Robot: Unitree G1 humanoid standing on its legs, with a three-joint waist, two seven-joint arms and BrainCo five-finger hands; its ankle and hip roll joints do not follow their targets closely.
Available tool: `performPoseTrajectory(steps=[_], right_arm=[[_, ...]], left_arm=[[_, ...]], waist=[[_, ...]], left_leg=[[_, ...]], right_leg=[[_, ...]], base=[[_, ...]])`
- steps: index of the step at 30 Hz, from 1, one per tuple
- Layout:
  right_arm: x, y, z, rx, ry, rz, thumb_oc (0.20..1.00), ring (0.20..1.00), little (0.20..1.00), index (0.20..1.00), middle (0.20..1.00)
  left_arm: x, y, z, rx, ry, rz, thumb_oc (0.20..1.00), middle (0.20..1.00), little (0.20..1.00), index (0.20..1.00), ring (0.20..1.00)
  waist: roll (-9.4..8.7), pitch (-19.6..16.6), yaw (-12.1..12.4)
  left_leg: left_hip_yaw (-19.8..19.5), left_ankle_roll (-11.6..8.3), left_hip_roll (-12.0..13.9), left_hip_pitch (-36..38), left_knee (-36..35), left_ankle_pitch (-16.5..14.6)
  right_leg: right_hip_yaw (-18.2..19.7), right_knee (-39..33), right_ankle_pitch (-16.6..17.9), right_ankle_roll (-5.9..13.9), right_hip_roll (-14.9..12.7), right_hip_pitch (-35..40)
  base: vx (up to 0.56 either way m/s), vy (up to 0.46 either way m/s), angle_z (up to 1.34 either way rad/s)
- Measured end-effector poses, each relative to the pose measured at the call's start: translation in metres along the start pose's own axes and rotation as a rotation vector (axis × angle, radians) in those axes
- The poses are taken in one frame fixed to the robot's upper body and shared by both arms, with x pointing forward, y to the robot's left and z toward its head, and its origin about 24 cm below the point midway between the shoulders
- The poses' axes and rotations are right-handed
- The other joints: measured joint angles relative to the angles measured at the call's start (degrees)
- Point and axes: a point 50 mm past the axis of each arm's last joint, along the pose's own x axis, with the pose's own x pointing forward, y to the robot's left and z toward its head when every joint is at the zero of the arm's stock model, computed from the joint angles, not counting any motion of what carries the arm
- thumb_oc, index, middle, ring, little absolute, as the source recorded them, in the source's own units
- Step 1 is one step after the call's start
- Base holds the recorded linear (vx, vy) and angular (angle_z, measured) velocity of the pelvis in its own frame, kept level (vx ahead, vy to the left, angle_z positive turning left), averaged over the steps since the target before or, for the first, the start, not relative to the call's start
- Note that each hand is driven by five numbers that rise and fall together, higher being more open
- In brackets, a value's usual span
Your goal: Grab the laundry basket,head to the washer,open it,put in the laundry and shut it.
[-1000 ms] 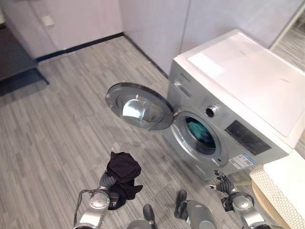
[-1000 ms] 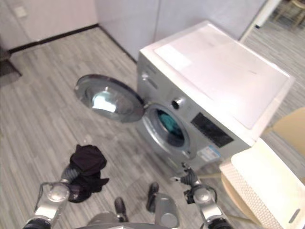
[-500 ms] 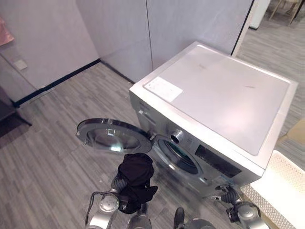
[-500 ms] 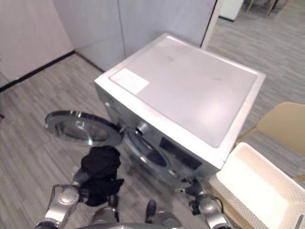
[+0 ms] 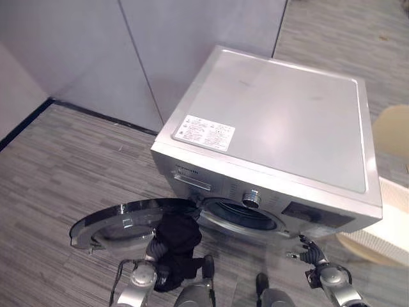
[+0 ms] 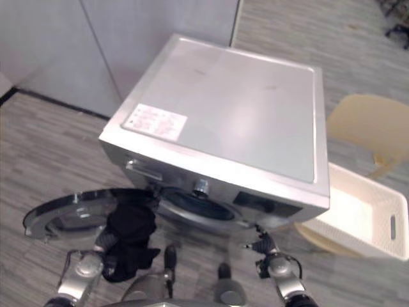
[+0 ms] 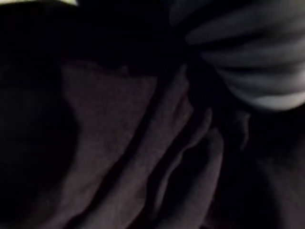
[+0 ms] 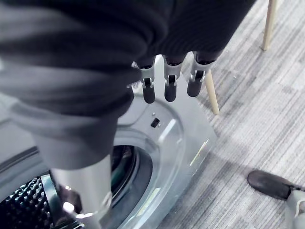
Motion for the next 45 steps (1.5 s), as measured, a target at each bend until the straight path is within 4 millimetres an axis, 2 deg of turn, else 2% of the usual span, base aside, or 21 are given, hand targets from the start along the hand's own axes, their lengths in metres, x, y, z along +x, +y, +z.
performPoseTrajectory(steps=[1, 2, 4, 5, 6, 8, 9, 11, 14, 15, 17, 21, 24, 26, 29, 30, 33, 38, 39, 40, 45], right_arm=[[0.003, 0.004, 0.012, -0.005, -0.040, 0.015, 1.000, 1.000, 1.000, 1.000, 1.000], [0.004, 0.008, 0.024, -0.009, -0.091, 0.028, 1.000, 1.000, 1.000, 1.000, 1.000], [0.004, 0.007, 0.022, -0.011, -0.086, 0.025, 1.000, 1.000, 1.000, 1.000, 1.000], [0.005, 0.006, 0.026, -0.013, -0.097, 0.024, 1.000, 1.000, 1.000, 1.000, 1.000], [0.005, 0.005, 0.026, -0.016, -0.096, 0.020, 1.000, 1.000, 1.000, 1.000, 1.000], [0.004, 0.000, 0.022, -0.026, -0.089, 0.009, 1.000, 1.000, 1.000, 1.000, 1.000], [0.006, -0.003, 0.028, -0.028, -0.112, -0.009, 1.000, 1.000, 1.000, 1.000, 1.000], [0.011, -0.011, 0.048, -0.039, -0.163, -0.048, 1.000, 1.000, 1.000, 1.000, 1.000], [0.018, -0.023, 0.079, -0.048, -0.241, -0.095, 1.000, 1.000, 1.000, 1.000, 1.000], [0.018, -0.028, 0.093, -0.048, -0.287, -0.115, 1.000, 1.000, 1.000, 1.000, 1.000], [0.015, -0.041, 0.115, -0.046, -0.371, -0.161, 1.000, 1.000, 1.000, 1.000, 1.000], [0.010, -0.054, 0.153, 0.020, -0.493, -0.228, 1.000, 1.000, 1.000, 1.000, 1.000], [0.004, -0.057, 0.180, 0.040, -0.588, -0.253, 1.000, 1.000, 1.000, 1.000, 1.000], [0.001, -0.057, 0.187, 0.048, -0.620, -0.260, 1.000, 1.000, 1.000, 1.000, 1.000], [-0.010, -0.061, 0.204, 0.064, -0.719, -0.260, 1.000, 1.000, 1.000, 1.000, 1.000], [-0.016, -0.064, 0.206, 0.057, -0.752, -0.260, 1.000, 1.000, 1.000, 1.000, 1.000], [-0.022, -0.069, 0.205, 0.037, -0.790, -0.264, 1.000, 1.000, 1.000, 1.000, 1.000], [-0.029, -0.073, 0.202, 0.008, -0.836, -0.255, 1.000, 1.000, 1.000, 1.000, 1.000], [-0.031, -0.074, 0.204, 0.000, -0.853, -0.253, 1.000, 1.000, 1.000, 1.000, 1.000], [-0.036, -0.077, 0.210, -0.009, -0.890, -0.255, 1.000, 1.000, 1.000, 1.000, 1.000], [-0.039, -0.078, 0.220, -0.043, -0.930, -0.232, 1.000, 1.000, 1.000, 1.000, 1.000]], left_arm=[[0.001, 0.004, 0.002, 0.008, -0.006, 0.017, 0.200, 0.200, 0.200, 0.200, 0.200], [0.006, 0.006, 0.013, 0.011, -0.037, 0.023, 0.200, 0.200, 0.200, 0.200, 0.200], [0.009, 0.004, 0.025, 0.008, -0.082, 0.016, 0.200, 0.200, 0.200, 0.200, 0.200], [0.010, 0.003, 0.034, 0.008, -0.122, 0.014, 0.200, 0.200, 0.200, 0.200, 0.200], [0.009, 0.001, 0.033, 0.009, -0.121, 0.006, 0.200, 0.200, 0.200, 0.200, 0.200], [0.012, -0.003, 0.040, -0.002, -0.141, 0.000, 0.200, 0.200, 0.200, 0.200, 0.200], [0.014, 0.000, 0.053, -0.045, -0.188, 0.019, 0.200, 0.200, 0.200, 0.200, 0.200], [0.020, 0.005, 0.074, -0.095, -0.245, 0.050, 0.200, 0.200, 0.200, 0.200, 0.200], [0.026, 0.009, 0.097, -0.121, -0.299, 0.072, 0.200, 0.200, 0.200, 0.200, 0.200], [0.028, 0.011, 0.108, -0.124, -0.327, 0.095, 0.200, 0.200, 0.200, 0.200, 0.200], [0.031, 0.014, 0.135, -0.147, -0.395, 0.113, 0.200, 0.200, 0.200, 0.200, 0.200], [0.030, 0.031, 0.198, -0.212, -0.563, 0.186, 0.200, 0.200, 0.200, 0.200, 0.200], [0.017, 0.045, 0.252, -0.215, -0.721, 0.237, 0.200, 0.200, 0.200, 0.200, 0.200], [0.011, 0.049, 0.269, -0.208, -0.772, 0.258, 0.200, 0.200, 0.200, 0.200, 0.200], [-0.014, 0.088, 0.321, -0.160, -0.916, 0.382, 0.200, 0.200, 0.200, 0.200, 0.200], [-0.031, 0.113, 0.351, -0.081, -0.970, 0.471, 0.200, 0.200, 0.200, 0.200, 0.200], [-0.076, 0.154, 0.399, -0.054, -1.093, 0.657, 0.200, 0.200, 0.200, 0.200, 0.200], [-0.109, 0.151, 0.431, 0.027, -1.241, 0.792, 0.200, 0.200, 0.200, 0.200, 0.200], [-0.113, 0.152, 0.435, 0.042, -1.254, 0.822, 0.300, 0.300, 0.300, 0.300, 0.300], [-0.118, 0.153, 0.442, 0.114, -1.256, 0.878, 1.000, 1.000, 1.000, 1.000, 1.000], [-0.112, 0.162, 0.451, 0.278, -1.128, 0.905, 1.000, 1.000, 1.000, 1.000, 1.000]], waist=[[0.31, 0.32, 0.84], [1.19, 0.89, 0.73], [1.38, 1.16, -0.09], [0.94, 2.11, 0.53], [0.97, 2.13, 0.52], [1.19, 2.45, 0.02], [0.03, 3.26, -0.56], [-0.67, 4.56, 0.64], [-0.18, 8.84, -0.99], [-0.38, 10.07, -0.73], [1.34, 11.27, -1.62], [1.62, 13.66, -2.81], [1.59, 15.83, -4.18], [1.70, 15.78, -4.23], [1.51, 16.15, -5.75], [1.49, 16.41, -6.66], [1.56, 16.47, -7.45], [1.49, 16.43, -7.52], [1.46, 16.42, -7.51], [1.45, 16.42, -7.47], [1.40, 16.39, -8.49]], left_leg=[[3.70, 0.98, 1.01, -0.07, -0.21, -1.34], [5.49, 1.69, 1.15, -0.40, -0.75, -2.06], [6.03, 1.22, 0.88, -0.23, -1.22, -1.75], [8.69, 1.06, 1.29, 0.26, -1.17, -2.27], [8.80, 0.72, 1.36, 0.17, -1.09, -2.03], [8.56, 0.25, 2.02, -0.65, -0.29, -1.81], [8.62, -1.82, 3.32, -5.33, 4.95, -3.27], [9.58, -1.81, 5.49, -12.53, 11.36, -5.85], [8.72, -1.15, 6.52, -18.31, 17.57, -6.63], [7.70, -1.00, 7.28, -21.60, 22.36, -8.45], [6.08, -0.79, 8.60, -29.46, 31.15, -11.48], [3.55, -0.68, 10.92, -42.56, 46.99, -16.91], [2.30, -0.40, 12.74, -50.83, 56.12, -20.53], [2.11, -0.86, 13.34, -53.92, 58.19, -20.95], [0.46, -0.84, 13.56, -61.61, 62.34, -21.32], [-0.24, -0.81, 13.66, -64.09, 64.18, -21.31], [-0.90, -0.74, 13.83, -66.89, 65.90, -21.27], [-2.18, -0.17, 13.53, -70.78, 67.67, -20.96], [-2.18, -0.04, 13.58, -71.56, 67.96, -20.88], [-2.37, 0.04, 13.57, -72.93, 68.77, -20.87], [-2.43, 0.51, 13.39, -75.16, 69.41, -20.88]], right_leg=[[-2.24, 0.23, 0.28, -0.16, -0.35, -1.15], [-8.01, 2.25, -0.45, -0.52, -0.78, -2.83], [-10.12, 2.93, -1.79, -1.09, -0.61, -2.78], [-13.28, 3.52, -2.51, -1.99, -2.09, -3.81], [-14.43, 3.05, -2.29, -1.73, -2.33, -3.72], [-13.83, 2.71, -2.43, -1.88, -0.75, -4.04], [-8.37, 6.54, -3.71, -3.86, 1.24, -8.74], [-7.99, 12.50, -5.22, -4.59, 1.44, -16.75], [-7.44, 19.74, -6.38, -5.35, 1.73, -23.59], [-7.21, 24.33, -7.60, -6.05, 1.52, -27.60], [-7.13, 32.14, -9.78, -6.66, 1.37, -34.71], [-5.81, 46.73, -13.82, -8.15, 1.64, -47.75], [-5.06, 54.93, -17.18, -9.07, 2.12, -55.72], [-4.51, 56.81, -17.84, -9.08, 2.47, -59.01], [-4.93, 60.62, -17.99, -9.33, 2.36, -66.14], [-5.03, 62.53, -18.04, -9.43, 2.49, -68.26], [-5.46, 64.04, -18.12, -9.59, 2.36, -70.65], [-6.03, 65.48, -18.38, -10.12, 2.24, -73.73], [-6.01, 65.69, -18.34, -10.08, 2.24, -74.43], [-6.01, 66.38, -18.22, -10.21, 2.26, -75.63], [-5.99, 66.79, -17.94, -10.04, 2.00, -77.46]], base=[[-0.05, 0.113, -1.64], [-0.03, 0.075, -1.22], [-0.02, -0.009, -0.69], [-0.10, -0.088, -0.70], [-0.29, -0.111, -0.60], [-0.26, -0.101, -0.03], [-0.18, -0.081, -0.19], [-0.15, -0.099, -0.36], [-0.11, -0.046, -0.15], [-0.17, -0.055, -0.34], [-0.16, -0.020, -0.18], [-0.08, 0.025, -0.15], [-0.05, 0.031, -0.13], [-0.04, 0.026, -0.09], [0.00, 0.006, 0.00], [0.01, -0.004, 0.10], [0.01, 0.002, 0.01], [0.01, 0.005, 0.05], [0.00, 0.000, 0.00], [0.00, 0.000, 0.00], [0.00, -0.015, 0.01]])
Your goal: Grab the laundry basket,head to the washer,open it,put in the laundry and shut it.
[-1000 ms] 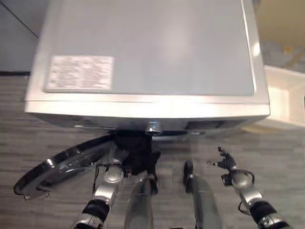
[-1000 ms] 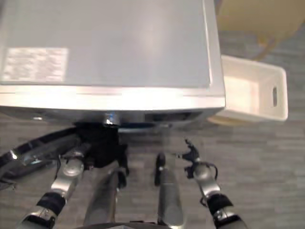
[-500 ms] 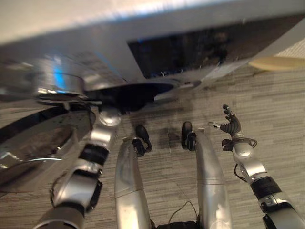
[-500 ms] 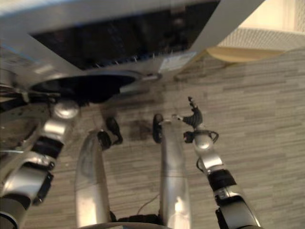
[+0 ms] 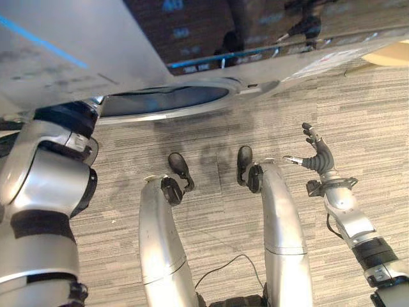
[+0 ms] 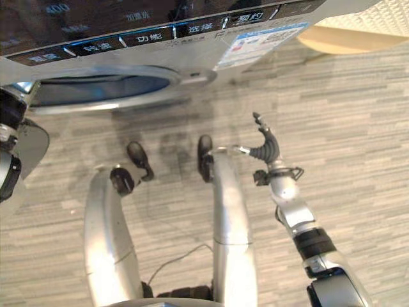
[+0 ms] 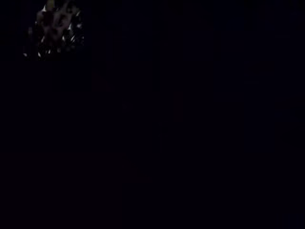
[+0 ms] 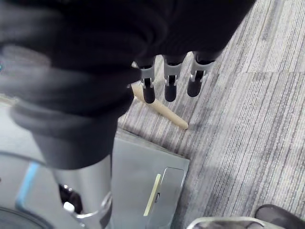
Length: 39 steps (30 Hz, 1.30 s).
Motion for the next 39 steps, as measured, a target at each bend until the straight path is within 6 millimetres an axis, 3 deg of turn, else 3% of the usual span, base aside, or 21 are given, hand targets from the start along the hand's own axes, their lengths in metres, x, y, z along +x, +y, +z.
performPoseTrajectory(steps=[6, 7, 10, 11, 12, 13, 14, 15, 16, 17, 19, 20, 21, 22, 23, 26, 27, 29, 32, 37, 39], right_arm=[[-0.002, 0.001, -0.005, -0.005, 0.022, 0.028, 1.000, 1.000, 1.000, 1.000, 1.000], [-0.008, 0.002, -0.013, -0.006, 0.054, 0.029, 1.000, 1.000, 1.000, 1.000, 1.000], [-0.011, 0.002, -0.023, 0.002, 0.108, 0.018, 1.000, 1.000, 1.000, 1.000, 1.000], [-0.013, 0.006, -0.031, 0.011, 0.148, 0.017, 1.000, 1.000, 1.000, 1.000, 1.000], [-0.022, 0.015, -0.044, 0.027, 0.211, 0.027, 1.000, 1.000, 1.000, 1.000, 1.000], [-0.042, 0.031, -0.062, 0.057, 0.304, 0.058, 1.000, 1.000, 1.000, 1.000, 1.000], [-0.049, 0.039, -0.066, 0.073, 0.329, 0.084, 1.000, 1.000, 1.000, 1.000, 1.000], [-0.052, 0.043, -0.072, 0.092, 0.366, 0.070, 1.000, 1.000, 1.000, 1.000, 1.000], [-0.058, 0.046, -0.086, 0.108, 0.450, 0.049, 1.000, 1.000, 1.000, 1.000, 1.000], [-0.071, 0.051, -0.099, 0.105, 0.531, 0.060, 1.000, 1.000, 1.000, 1.000, 1.000], [-0.087, 0.054, -0.109, 0.107, 0.587, 0.070, 1.000, 1.000, 1.000, 1.000, 1.000], [-0.101, 0.056, -0.120, 0.111, 0.660, 0.070, 1.000, 1.000, 1.000, 1.000, 1.000], [-0.131, 0.054, -0.138, 0.095, 0.774, 0.083, 1.000, 1.000, 1.000, 1.000, 1.000], [-0.164, 0.043, -0.151, 0.059, 0.869, 0.083, 1.000, 1.000, 1.000, 1.000, 1.000], [-0.175, 0.037, -0.157, 0.040, 0.915, 0.078, 1.000, 1.000, 1.000, 1.000, 1.000], [-0.185, 0.035, -0.167, 0.018, 0.992, 0.090, 1.000, 1.000, 1.000, 1.000, 1.000], [-0.191, 0.036, -0.169, 0.012, 1.016, 0.107, 1.000, 1.000, 1.000, 1.000, 1.000], [-0.195, 0.036, -0.171, 0.014, 1.036, 0.119, 1.000, 1.000, 1.000, 1.000, 1.000], [-0.201, 0.033, -0.175, 0.043, 1.072, 0.103, 1.000, 1.000, 1.000, 1.000, 1.000], [-0.203, 0.040, -0.177, 0.076, 1.102, 0.107, 1.000, 1.000, 1.000, 1.000, 1.000], [-0.200, 0.048, -0.177, 0.092, 1.103, 0.114, 1.000, 1.000, 1.000, 1.000, 1.000]], left_arm=[[-0.014, -0.018, -0.014, 0.035, 0.009, -0.174, 1.000, 1.000, 1.000, 1.000, 1.000], [-0.035, -0.034, -0.025, 0.006, 0.007, -0.252, 1.000, 1.000, 1.000, 1.000, 1.000], [-0.065, -0.046, -0.046, -0.084, 0.066, -0.308, 1.000, 1.000, 1.000, 1.000, 1.000], [-0.084, -0.056, -0.056, -0.139, 0.110, -0.328, 1.000, 1.000, 1.000, 1.000, 1.000], [-0.119, -0.076, -0.075, -0.220, 0.205, -0.371, 1.000, 1.000, 1.000, 1.000, 1.000], [-0.174, -0.102, -0.101, -0.254, 0.358, -0.469, 1.000, 1.000, 1.000, 1.000, 1.000], [-0.198, -0.108, -0.114, -0.238, 0.417, -0.520, 1.000, 1.000, 1.000, 1.000, 1.000], [-0.229, -0.111, -0.122, -0.302, 0.500, -0.529, 1.000, 1.000, 1.000, 1.000, 1.000], [-0.270, -0.112, -0.127, -0.397, 0.610, -0.510, 1.000, 1.000, 1.000, 1.000, 1.000], [-0.340, -0.117, -0.138, -0.428, 0.808, -0.588, 1.000, 1.000, 1.000, 1.000, 1.000], [-0.404, -0.100, -0.149, -0.411, 0.976, -0.667, 1.000, 1.000, 1.000, 1.000, 1.000], [-0.431, -0.090, -0.152, -0.400, 1.048, -0.701, 1.000, 1.000, 1.000, 1.000, 1.000], [-0.474, -0.076, -0.154, -0.362, 1.163, -0.780, 1.000, 1.000, 1.000, 1.000, 1.000], [-0.497, -0.064, -0.154, -0.336, 1.215, -0.843, 1.000, 1.000, 1.000, 1.000, 1.000], [-0.498, -0.058, -0.157, -0.327, 1.221, -0.837, 1.000, 1.000, 1.000, 1.000, 1.000], [-0.489, -0.055, -0.172, -0.338, 1.269, -0.757, 1.000, 1.000, 1.000, 1.000, 1.000], [-0.480, -0.063, -0.173, -0.357, 1.248, -0.758, 1.000, 1.000, 1.000, 1.000, 1.000], [-0.475, -0.071, -0.172, -0.377, 1.244, -0.749, 1.000, 1.000, 1.000, 1.000, 1.000], [-0.493, -0.072, -0.173, -0.369, 1.314, -0.773, 1.000, 1.000, 1.000, 1.000, 1.000], [-0.493, -0.073, -0.173, -0.358, 1.298, -0.798, 1.000, 1.000, 1.000, 1.000, 1.000], [-0.494, -0.073, -0.174, -0.347, 1.303, -0.801, 1.000, 1.000, 1.000, 1.000, 1.000]], waist=[[-0.01, -0.01, -0.38], [-0.20, -0.67, -0.33], [-0.18, -1.31, 1.42], [-0.30, -1.51, 1.57], [-0.21, -3.69, 2.08], [-0.64, -9.65, 2.38], [-1.16, -10.34, 3.52], [-0.90, -10.39, 4.60], [-1.02, -10.43, 5.35], [-0.99, -10.44, 6.49], [-0.28, -10.31, 8.78], [-0.32, -10.45, 8.73], [0.82, -12.73, 8.89], [1.64, -17.82, 8.99], [2.37, -19.76, 9.70], [2.34, -19.96, 9.59], [1.78, -19.96, 9.48], [1.76, -20.01, 9.19], [1.40, -21.78, 8.11], [0.61, -22.76, 8.16], [0.37, -23.00, 8.84]], left_leg=[[-0.84, 0.03, -0.46, 1.58, 0.78, -0.19], [-1.26, -0.30, -1.05, 3.34, 0.05, -0.40], [-1.48, -0.64, -1.69, 7.04, -3.22, 0.35], [-1.48, -1.22, -1.91, 9.34, -4.72, 0.23], [-1.24, -1.71, -2.28, 12.36, -7.95, 0.40], [-1.17, -2.88, -3.44, 14.18, -12.23, 0.52], [-1.67, -1.74, -3.49, 18.05, -13.48, 1.15], [-1.68, -3.59, -3.74, 21.34, -16.53, 0.86], [-1.35, -4.05, -4.35, 26.27, -21.45, 2.25], [-0.61, -4.40, -5.56, 35.18, -30.35, 5.04], [-0.23, -4.16, -6.84, 45.87, -38.49, 6.22], [-0.28, -4.80, -6.91, 53.04, -44.39, 8.44], [0.09, -4.75, -7.53, 62.92, -54.13, 12.14], [0.13, -4.56, -7.94, 65.09, -58.28, 12.81], [0.34, -4.15, -8.32, 67.37, -60.71, 13.44], [-1.13, -3.06, -9.13, 70.95, -62.55, 14.81], [-5.36, -2.99, -10.31, 72.58, -62.55, 14.95], [-8.33, -3.00, -10.45, 74.54, -63.54, 14.95], [-7.90, -3.07, -10.67, 80.50, -67.54, 14.97], [-7.25, -2.90, -11.87, 81.33, -69.08, 14.93], [-4.63, -2.20, -12.18, 81.12, -69.60, 14.57]], right_leg=[[-0.49, 1.12, -0.12, -0.14, -0.39, 2.04], [-0.81, 0.94, -1.22, -0.73, -0.82, 3.77], [-1.68, -1.00, -1.87, -0.94, -1.33, 7.41], [-2.01, -2.31, -1.95, -0.97, -1.62, 9.64], [-2.38, -4.82, -2.26, -0.88, -1.76, 12.55], [-2.76, -9.42, -2.04, -0.60, -1.93, 14.04], [-3.31, -11.23, -1.01, -0.56, -1.78, 16.72], [-4.54, -12.92, -1.25, -0.51, -2.42, 19.85], [-4.81, -16.95, -0.26, -0.27, -2.52, 24.34], [-4.98, -23.88, 1.62, 0.42, -2.43, 32.33], [-6.49, -31.19, 1.84, 1.46, -2.16, 43.12], [-6.70, -36.62, 3.90, 2.08, -1.27, 49.93], [-7.69, -44.21, 5.69, 3.49, -1.02, 58.77], [-7.69, -48.62, 6.05, 3.90, -0.40, 61.79], [-7.47, -50.12, 6.38, 4.20, -0.49, 63.32], [-7.36, -56.21, 9.34, 4.92, 0.16, 68.89], [-7.22, -58.64, 9.95, 5.35, -0.03, 71.89], [-7.12, -60.45, 11.09, 5.85, -0.08, 74.40], [-7.37, -66.87, 14.25, 6.78, 0.12, 81.19], [-5.72, -68.88, 16.08, 7.92, -0.76, 81.27], [-3.89, -68.30, 16.91, 8.63, -1.68, 79.26]], base=[[0.01, -0.034, 0.05], [-0.02, -0.019, 0.18], [-0.07, -0.050, 0.15], [-0.04, -0.012, 0.16], [-0.04, -0.011, 0.38], [-0.04, -0.015, 0.47], [-0.04, -0.005, 0.50], [-0.01, -0.001, 0.31], [0.04, 0.003, 0.33], [0.18, -0.001, 0.25], [0.26, 0.000, 0.16], [0.14, 0.008, 0.15], [0.17, 0.018, 0.40], [0.17, 0.018, 0.41], [0.29, 0.040, 0.20], [0.19, 0.089, -0.11], [0.23, 0.167, -0.03], [0.19, 0.180, -0.05], [0.10, 0.218, -0.05], [-0.05, 0.216, -0.14], [-0.29, 0.183, -0.57]])
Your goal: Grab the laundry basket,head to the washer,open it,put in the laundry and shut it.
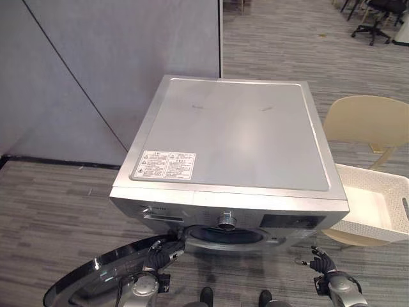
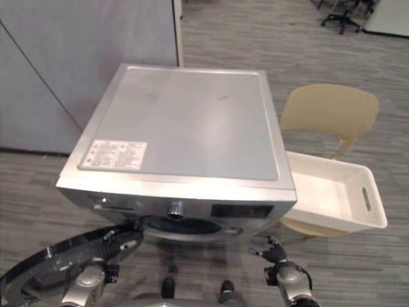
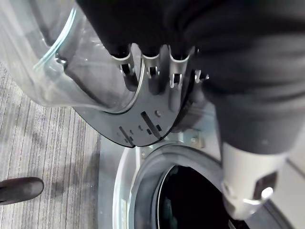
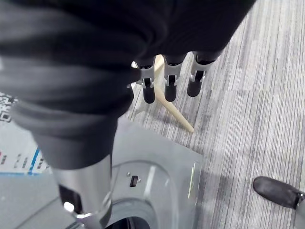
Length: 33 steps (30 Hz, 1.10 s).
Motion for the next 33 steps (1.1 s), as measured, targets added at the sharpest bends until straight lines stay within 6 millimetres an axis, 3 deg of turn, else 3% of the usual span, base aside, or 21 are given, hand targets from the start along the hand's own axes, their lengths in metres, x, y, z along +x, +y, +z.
performPoseTrajectory(steps=[4, 6, 8, 9, 10, 11, 12, 13, 14, 15, 17, 18, 19, 20, 21, 23, 24, 25, 27, 28, 33], right_arm=[[0.002, 0.006, 0.002, -0.017, 0.006, 0.017, 1.000, 1.000, 1.000, 1.000, 1.000], [0.001, 0.008, -0.001, -0.019, 0.014, 0.022, 1.000, 1.000, 1.000, 1.000, 1.000], [0.000, 0.010, -0.002, -0.017, 0.016, 0.027, 1.000, 1.000, 1.000, 1.000, 1.000], [0.000, 0.012, 0.000, -0.013, 0.006, 0.033, 1.000, 1.000, 1.000, 1.000, 1.000], [0.002, 0.012, 0.005, -0.013, -0.008, 0.032, 1.000, 1.000, 1.000, 1.000, 1.000], [0.003, 0.011, 0.008, -0.013, -0.020, 0.028, 1.000, 1.000, 1.000, 1.000, 1.000], [0.004, 0.009, 0.011, -0.014, -0.024, 0.019, 1.000, 1.000, 1.000, 1.000, 1.000], [0.004, 0.007, 0.011, -0.017, -0.022, 0.005, 1.000, 1.000, 1.000, 1.000, 1.000], [0.005, 0.004, 0.010, -0.010, -0.014, -0.010, 1.000, 1.000, 1.000, 1.000, 1.000], [0.006, 0.004, 0.008, -0.009, 0.006, -0.015, 1.000, 1.000, 1.000, 1.000, 1.000], [0.003, 0.007, -0.004, -0.010, 0.043, -0.011, 1.000, 1.000, 1.000, 1.000, 1.000], [0.001, 0.007, -0.009, -0.014, 0.056, -0.013, 1.000, 1.000, 1.000, 1.000, 1.000], [0.000, 0.008, -0.010, -0.013, 0.059, -0.012, 1.000, 1.000, 1.000, 1.000, 1.000], [-0.001, 0.004, -0.015, -0.011, 0.074, -0.022, 1.000, 1.000, 1.000, 1.000, 1.000], [-0.001, 0.004, -0.015, -0.012, 0.073, -0.023, 1.000, 1.000, 1.000, 1.000, 1.000], [-0.002, 0.000, -0.017, 0.005, 0.075, -0.037, 1.000, 1.000, 1.000, 1.000, 1.000], [-0.002, -0.003, -0.018, 0.005, 0.082, -0.048, 1.000, 1.000, 1.000, 1.000, 1.000], [-0.002, -0.005, -0.018, 0.011, 0.083, -0.053, 1.000, 1.000, 1.000, 1.000, 1.000], [-0.001, -0.009, -0.018, 0.021, 0.083, -0.068, 1.000, 1.000, 1.000, 1.000, 1.000], [-0.002, -0.008, -0.019, 0.026, 0.086, -0.067, 1.000, 1.000, 1.000, 1.000, 1.000], [-0.003, 0.006, -0.020, 0.038, 0.084, -0.032, 1.000, 1.000, 1.000, 1.000, 1.000]], left_arm=[[0.013, 0.003, 0.026, 0.015, -0.057, 0.007, 1.000, 1.000, 1.000, 1.000, 1.000], [0.015, 0.003, 0.035, 0.032, -0.086, 0.007, 1.000, 1.000, 1.000, 1.000, 1.000], [0.013, 0.005, 0.037, 0.042, -0.105, 0.009, 1.000, 1.000, 1.000, 1.000, 1.000], [0.009, 0.016, 0.027, 0.034, -0.077, 0.050, 1.000, 1.000, 1.000, 1.000, 1.000], [0.007, 0.021, 0.021, 0.031, -0.053, 0.075, 1.000, 1.000, 1.000, 1.000, 1.000], [0.005, 0.023, 0.013, 0.031, -0.023, 0.084, 1.000, 1.000, 1.000, 1.000, 1.000], [0.004, 0.022, 0.009, 0.025, -0.012, 0.086, 1.000, 1.000, 1.000, 1.000, 1.000], [0.004, 0.017, 0.009, 0.007, -0.011, 0.081, 1.000, 1.000, 1.000, 1.000, 1.000], [0.003, 0.010, 0.007, -0.006, -0.002, 0.065, 1.000, 1.000, 1.000, 1.000, 1.000], [0.005, -0.002, 0.012, -0.018, -0.017, 0.030, 1.000, 1.000, 1.000, 1.000, 1.000], [0.001, -0.008, 0.001, -0.006, 0.013, 0.007, 1.000, 1.000, 1.000, 1.000, 1.000], [0.001, -0.010, 0.001, 0.004, 0.017, -0.005, 1.000, 1.000, 1.000, 1.000, 1.000], [0.003, -0.009, 0.005, 0.009, 0.004, -0.008, 1.000, 1.000, 1.000, 1.000, 1.000], [0.006, -0.011, 0.013, 0.009, -0.018, -0.014, 1.000, 1.000, 1.000, 1.000, 1.000], [0.007, -0.011, 0.015, 0.010, -0.023, -0.015, 1.000, 1.000, 1.000, 1.000, 1.000], [0.012, -0.016, 0.026, 0.011, -0.048, -0.027, 1.000, 1.000, 1.000, 1.000, 1.000], [0.013, -0.019, 0.032, 0.004, -0.071, -0.035, 1.000, 1.000, 1.000, 1.000, 1.000], [0.014, -0.020, 0.038, 0.006, -0.090, -0.040, 1.000, 1.000, 1.000, 1.000, 1.000], [0.017, -0.027, 0.050, 0.021, -0.128, -0.064, 1.000, 1.000, 1.000, 1.000, 1.000], [0.015, -0.025, 0.051, 0.025, -0.137, -0.063, 1.000, 1.000, 1.000, 1.000, 1.000], [0.010, -0.002, 0.051, 0.092, -0.161, -0.024, 1.000, 1.000, 1.000, 1.000, 1.000]], waist=[[-0.30, 0.92, -0.05], [0.75, 1.91, 0.44], [1.05, 2.19, 1.40], [-1.15, 2.07, 4.02], [-1.92, 2.24, 4.81], [-2.85, 2.10, 5.12], [-2.94, 2.13, 5.78], [-2.14, 2.57, 6.04], [-0.84, 3.13, 6.87], [0.56, 4.93, 6.85], [0.69, 5.06, 6.69], [-0.09, 5.48, 5.84], [-1.33, 5.90, 5.22], [-2.02, 6.23, 4.34], [-2.04, 6.26, 3.76], [-1.91, 6.32, 1.57], [-1.20, 5.96, 0.63], [-0.98, 5.88, 0.52], [0.25, 5.80, 0.30], [0.68, 5.80, 0.40], [-1.62, 4.76, 1.79]], left_leg=[[1.69, 2.19, -0.57, -4.52, 1.92, 1.27], [1.21, 2.74, 1.14, -3.82, 0.73, 1.91], [1.36, 3.09, 2.23, -4.44, 0.50, 2.91], [1.87, 2.01, 2.63, -5.47, 0.56, 4.98], [1.88, 1.58, 2.50, -6.75, 1.28, 5.28], [1.54, 1.35, 1.97, -7.70, 1.56, 5.50], [0.66, 0.27, 1.65, -10.30, 2.99, 6.79], [0.55, -1.20, 2.07, -12.08, 3.38, 7.12], [-0.64, -2.01, 2.74, -13.22, 2.92, 9.08], [-2.37, -7.51, 3.40, -14.67, 1.04, 13.04], [-2.84, -7.51, 3.29, -13.93, 1.44, 10.29], [-2.74, -6.46, 1.94, -14.06, 4.14, 7.58], [-2.46, -6.17, 0.87, -13.87, 6.52, 5.83], [-2.69, -6.54, 2.44, -10.41, 6.53, 3.88], [-3.30, -6.42, 3.29, -8.77, 6.54, 3.09], [-4.71, -8.66, 5.61, -6.34, 9.43, -0.15], [-4.51, -7.38, 8.62, -3.85, 6.62, -0.54], [-4.91, -7.48, 9.33, -2.73, 4.46, -0.55], [-4.86, -5.80, 7.64, -1.39, -0.63, 0.45], [-4.46, -3.52, 6.97, -0.77, -1.58, -0.02], [-2.12, 0.88, 0.30, -0.70, -2.68, 1.17]], right_leg=[[0.85, 0.02, 5.43, 0.76, -0.04, -4.35], [1.28, 8.11, 0.12, 1.45, 1.31, -5.89], [2.63, 20.68, -5.70, 1.50, 4.63, -7.15], [2.73, 23.74, -10.26, 1.00, 8.49, -3.60], [2.66, 19.23, -11.53, 0.83, 9.30, -1.53], [2.85, 12.47, -11.76, 0.02, 9.60, 1.13], [2.33, 6.03, -11.89, -2.60, 10.44, 2.67], [2.26, -0.16, -9.81, -7.68, 11.52, 4.08], [2.01, -2.53, -6.71, -8.35, 13.29, 4.67], [0.24, -4.34, -4.47, -9.91, 13.73, 3.85], [-1.69, -4.28, -2.47, -12.56, 13.21, 2.74], [-2.94, -5.33, -1.41, -12.89, 12.15, 2.72], [-3.75, -5.60, -0.92, -12.85, 10.85, 1.91], [-3.95, -6.12, 0.64, -12.34, 9.92, 0.79], [-4.19, -6.23, 1.32, -12.15, 9.67, 0.15], [-6.70, -6.71, 2.86, -11.09, 8.66, 0.11], [-6.85, -6.77, 2.17, -9.65, 8.81, 0.17], [-6.69, -6.90, 2.46, -9.21, 8.62, -0.06], [-6.68, -8.11, 4.09, -7.15, 7.85, -0.07], [-6.46, -8.00, 4.54, -6.51, 7.64, -0.19], [-1.69, -6.69, 6.30, -3.70, 1.59, -2.88]], base=[[-0.26, 0.118, -0.24], [-0.20, 0.029, 0.11], [-0.15, -0.038, -0.01], [-0.31, -0.105, -0.20], [-0.23, -0.074, -0.28], [-0.43, -0.084, -0.01], [-0.31, 0.000, 0.15], [-0.31, 0.001, 0.23], [-0.31, 0.047, 0.51], [-0.28, 0.066, 0.49], [-0.25, 0.085, 0.38], [-0.13, 0.079, 0.51], [-0.10, 0.076, 0.68], [-0.12, 0.251, 0.45], [-0.04, 0.280, 0.32], [0.07, 0.290, 0.46], [0.09, 0.193, 0.51], [0.13, 0.258, 0.40], [0.10, 0.222, 0.10], [0.06, 0.178, -0.05], [0.04, 0.144, -0.10]])
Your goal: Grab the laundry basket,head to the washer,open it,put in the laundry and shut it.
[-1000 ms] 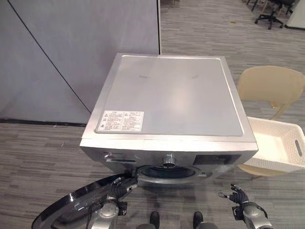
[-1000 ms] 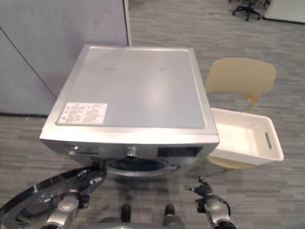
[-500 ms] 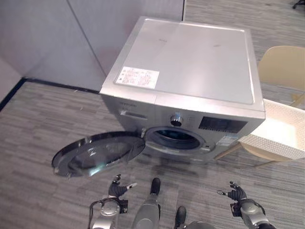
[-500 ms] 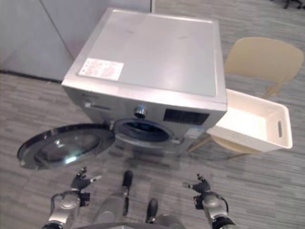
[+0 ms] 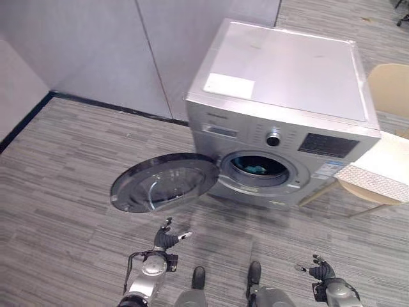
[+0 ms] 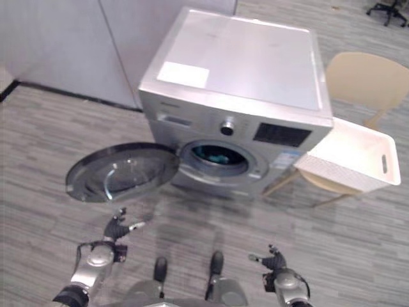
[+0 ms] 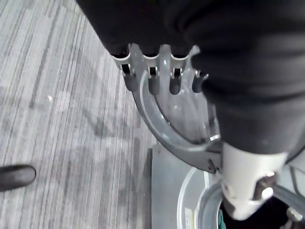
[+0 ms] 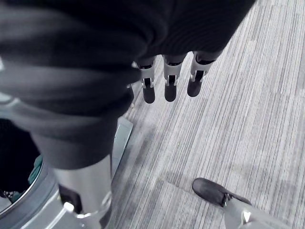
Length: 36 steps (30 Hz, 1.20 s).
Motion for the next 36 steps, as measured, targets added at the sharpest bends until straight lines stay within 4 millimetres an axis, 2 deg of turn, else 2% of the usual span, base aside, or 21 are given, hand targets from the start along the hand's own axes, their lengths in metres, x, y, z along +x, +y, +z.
performPoseTrajectory(steps=[2, 5, 7, 9, 10, 12, 15, 16, 17, 20, 21, 23, 24, 25, 27, 28, 29, 30, 31, 34, 36], right_arm=[[-0.001, 0.007, 0.004, 0.006, -0.023, 0.021, 1.000, 1.000, 1.000, 1.000, 1.000], [-0.002, 0.017, 0.006, 0.005, -0.037, 0.059, 1.000, 1.000, 1.000, 1.000, 1.000], [-0.003, 0.017, 0.009, -0.011, -0.052, 0.066, 1.000, 1.000, 1.000, 1.000, 1.000], [-0.003, 0.013, 0.009, -0.024, -0.059, 0.061, 1.000, 1.000, 1.000, 1.000, 1.000], [-0.002, 0.011, 0.010, -0.039, -0.063, 0.062, 1.000, 1.000, 1.000, 1.000, 1.000], [-0.003, 0.010, 0.008, -0.054, -0.059, 0.072, 1.000, 1.000, 1.000, 1.000, 1.000], [-0.003, 0.008, 0.007, -0.086, -0.058, 0.083, 1.000, 1.000, 1.000, 1.000, 1.000], [-0.006, 0.005, -0.002, -0.094, -0.034, 0.079, 1.000, 1.000, 1.000, 1.000, 1.000], [-0.007, 0.005, -0.007, -0.101, -0.022, 0.081, 1.000, 1.000, 1.000, 1.000, 1.000], [-0.007, 0.002, -0.008, -0.108, -0.021, 0.077, 1.000, 1.000, 1.000, 1.000, 1.000], [-0.007, 0.000, -0.008, -0.113, -0.021, 0.074, 1.000, 1.000, 1.000, 1.000, 1.000], [-0.005, -0.003, -0.004, -0.141, -0.031, 0.072, 1.000, 1.000, 1.000, 1.000, 1.000], [-0.003, -0.003, 0.004, -0.183, -0.054, 0.084, 1.000, 1.000, 1.000, 1.000, 1.000], [-0.002, -0.003, 0.006, -0.189, -0.054, 0.089, 1.000, 1.000, 1.000, 1.000, 1.000], [-0.003, -0.001, -0.005, -0.191, -0.010, 0.097, 1.000, 1.000, 1.000, 1.000, 1.000], [-0.002, 0.000, -0.006, -0.190, -0.001, 0.098, 1.000, 1.000, 1.000, 1.000, 1.000], [-0.002, 0.000, -0.008, -0.192, 0.010, 0.099, 1.000, 1.000, 1.000, 1.000, 1.000], [-0.003, -0.002, -0.013, -0.195, 0.035, 0.098, 1.000, 1.000, 1.000, 1.000, 1.000], [-0.003, -0.002, -0.013, -0.193, 0.034, 0.097, 1.000, 1.000, 1.000, 1.000, 1.000], [-0.001, -0.004, -0.006, -0.193, 0.010, 0.089, 1.000, 1.000, 1.000, 1.000, 1.000], [0.000, -0.008, 0.003, -0.194, -0.018, 0.077, 1.000, 1.000, 1.000, 1.000, 1.000]], left_arm=[[-0.003, 0.013, 0.013, 0.055, -0.065, 0.017, 1.000, 1.000, 1.000, 1.000, 1.000], [-0.004, 0.031, 0.036, 0.154, -0.157, 0.043, 1.000, 1.000, 1.000, 1.000, 1.000], [0.001, 0.043, 0.059, 0.224, -0.231, 0.066, 1.000, 1.000, 1.000, 1.000, 1.000], [0.005, 0.051, 0.074, 0.271, -0.268, 0.083, 1.000, 1.000, 1.000, 1.000, 1.000], [0.008, 0.059, 0.088, 0.278, -0.305, 0.119, 1.000, 1.000, 1.000, 1.000, 1.000], [0.015, 0.068, 0.105, 0.308, -0.335, 0.150, 1.000, 1.000, 1.000, 1.000, 1.000], [0.021, 0.093, 0.121, 0.351, -0.335, 0.239, 1.000, 1.000, 1.000, 1.000, 1.000], [0.021, 0.103, 0.131, 0.349, -0.358, 0.290, 1.000, 1.000, 1.000, 1.000, 1.000], [0.021, 0.109, 0.133, 0.373, -0.356, 0.302, 1.000, 1.000, 1.000, 1.000, 1.000], [0.021, 0.136, 0.132, 0.396, -0.301, 0.394, 1.000, 1.000, 1.000, 1.000, 1.000], [0.022, 0.140, 0.123, 0.399, -0.253, 0.406, 1.000, 1.000, 1.000, 1.000, 1.000], [0.025, 0.154, 0.105, 0.410, -0.136, 0.442, 1.000, 1.000, 1.000, 1.000, 1.000], [0.023, 0.170, 0.091, 0.403, -0.018, 0.488, 1.000, 1.000, 1.000, 1.000, 1.000], [0.021, 0.175, 0.080, 0.401, 0.047, 0.490, 1.000, 1.000, 1.000, 1.000, 1.000], [0.020, 0.173, 0.075, 0.408, 0.065, 0.472, 1.000, 1.000, 1.000, 1.000, 1.000], [0.019, 0.175, 0.074, 0.407, 0.063, 0.494, 1.000, 1.000, 1.000, 1.000, 1.000], [0.019, 0.176, 0.075, 0.401, 0.060, 0.495, 1.000, 1.000, 1.000, 1.000, 1.000], [0.019, 0.169, 0.071, 0.405, 0.047, 0.467, 1.000, 1.000, 1.000, 1.000, 1.000], [0.018, 0.166, 0.066, 0.401, 0.050, 0.455, 1.000, 1.000, 1.000, 1.000, 1.000], [0.016, 0.151, 0.044, 0.378, 0.077, 0.406, 1.000, 1.000, 1.000, 1.000, 1.000], [0.015, 0.127, 0.027, 0.322, 0.077, 0.353, 1.000, 1.000, 1.000, 1.000, 1.000]], waist=[[-0.26, -0.31, 0.16], [-1.25, -1.22, 0.18], [-1.50, -2.15, -0.17], [-1.39, -4.03, -0.59], [-1.25, -4.97, -1.46], [-1.26, -5.12, -2.35], [-1.15, -5.41, -3.41], [-1.19, -5.48, -3.55], [-1.34, -6.05, -3.63], [-1.45, -6.18, -4.85], [-1.54, -6.19, -4.79], [-2.21, -6.49, -5.88], [-2.60, -6.53, -6.25], [-3.74, -6.56, -6.64], [-5.59, -6.78, -7.41], [-5.72, -6.93, -7.39], [-5.08, -6.59, -7.47], [-4.13, -6.41, -6.67], [-3.38, -6.33, -5.88], [-3.28, -6.48, -5.49], [-1.07, -6.22, -4.71]], left_leg=[[1.71, 1.65, -1.63, 0.11, 0.00, 0.70], [2.72, 2.06, -2.42, 0.26, -0.15, 0.73], [3.55, 2.11, -2.73, 1.55, -0.49, 0.80], [4.40, 2.11, -2.64, 2.37, -1.53, 0.80], [4.65, 2.07, -2.48, 2.40, -1.53, 0.76], [5.32, 1.92, -2.34, 2.93, -1.58, 0.64], [5.86, 1.65, -1.95, 3.14, -1.83, 0.34], [6.86, 1.43, -1.77, 3.24, -1.89, 0.05], [7.06, 1.28, -1.81, 2.74, -1.81, -0.03], [7.56, 1.47, -1.59, 1.20, -1.57, 0.53], [8.27, 1.37, -1.62, 1.07, -1.57, 0.46], [8.79, 1.46, -2.03, -0.06, -1.56, 0.51], [9.55, 1.63, -1.70, -1.18, -1.57, 0.65], [10.69, 2.06, -1.31, -1.91, -1.57, 0.96], [11.40, 2.44, -1.71, -2.47, -1.58, 0.71], [11.70, 2.87, -1.54, -3.10, -1.78, 0.85], [11.76, 3.55, -1.03, -3.68, -1.91, 1.36], [11.82, 3.40, 0.32, -3.96, -1.77, 1.65], [12.04, 3.18, 0.70, -3.77, -1.57, 1.65], [11.69, 2.19, 0.07, -2.95, -1.58, 2.32], [11.71, 1.97, 0.20, -2.69, -1.66, 2.26]], right_leg=[[1.10, -0.43, 0.76, 1.13, -1.90, -0.03], [1.28, -0.17, 1.65, 1.75, -2.32, 0.00], [1.70, -0.99, 2.53, 2.85, -2.35, 1.03], [2.88, -1.75, 2.72, 3.12, -2.09, 1.15], [2.98, -2.20, 2.92, 3.41, -1.94, 1.37], [3.51, -2.64, 3.33, 3.19, -1.59, 1.81], [4.42, -2.69, 3.44, 3.17, -1.26, 1.69], [4.72, -2.77, 2.96, 3.39, -1.08, 1.39], [5.32, -2.77, 2.94, 3.34, -0.87, 0.50], [6.06, -2.76, 3.67, 3.15, -0.61, -1.29], [6.79, -2.74, 4.66, 2.63, -0.28, -1.91], [7.65, -2.70, 5.85, 2.86, -0.20, -3.41], [7.85, -2.71, 8.02, 3.92, 0.16, -5.12], [8.04, -2.72, 9.67, 4.75, 0.24, -6.43], [8.09, -2.73, 10.27, 5.55, -0.26, -7.09], [8.28, -2.77, 10.73, 6.52, -0.38, -8.06], [7.69, -2.63, 9.96, 6.39, -0.57, -8.41], [5.37, -1.16, 7.57, 3.39, 0.11, -7.78], [4.75, -0.52, 7.26, 2.93, 0.09, -6.93], [5.03, -2.76, 6.38, 3.09, -0.35, -3.59], [5.26, -2.81, 6.29, 3.20, -0.24, -3.27]], base=[[0.03, 0.100, -0.21], [0.04, 0.077, -0.14], [0.08, 0.092, -0.20], [0.05, 0.062, -0.28], [0.06, 0.085, -0.16], [0.06, 0.073, -0.14], [0.02, 0.042, -0.22], [0.02, 0.067, -0.25], [0.00, 0.066, -0.29], [-0.01, 0.039, -0.17], [-0.04, 0.077, -0.23], [-0.03, 0.059, -0.26], [-0.01, 0.039, -0.43], [-0.02, 0.029, -0.34], [0.00, 0.010, -0.17], [0.02, -0.006, -0.12], [0.04, -0.016, -0.08], [0.03, -0.013, -0.12], [0.03, -0.020, -0.15], [0.02, -0.035, 0.01], [0.03, -0.056, -0.04]])
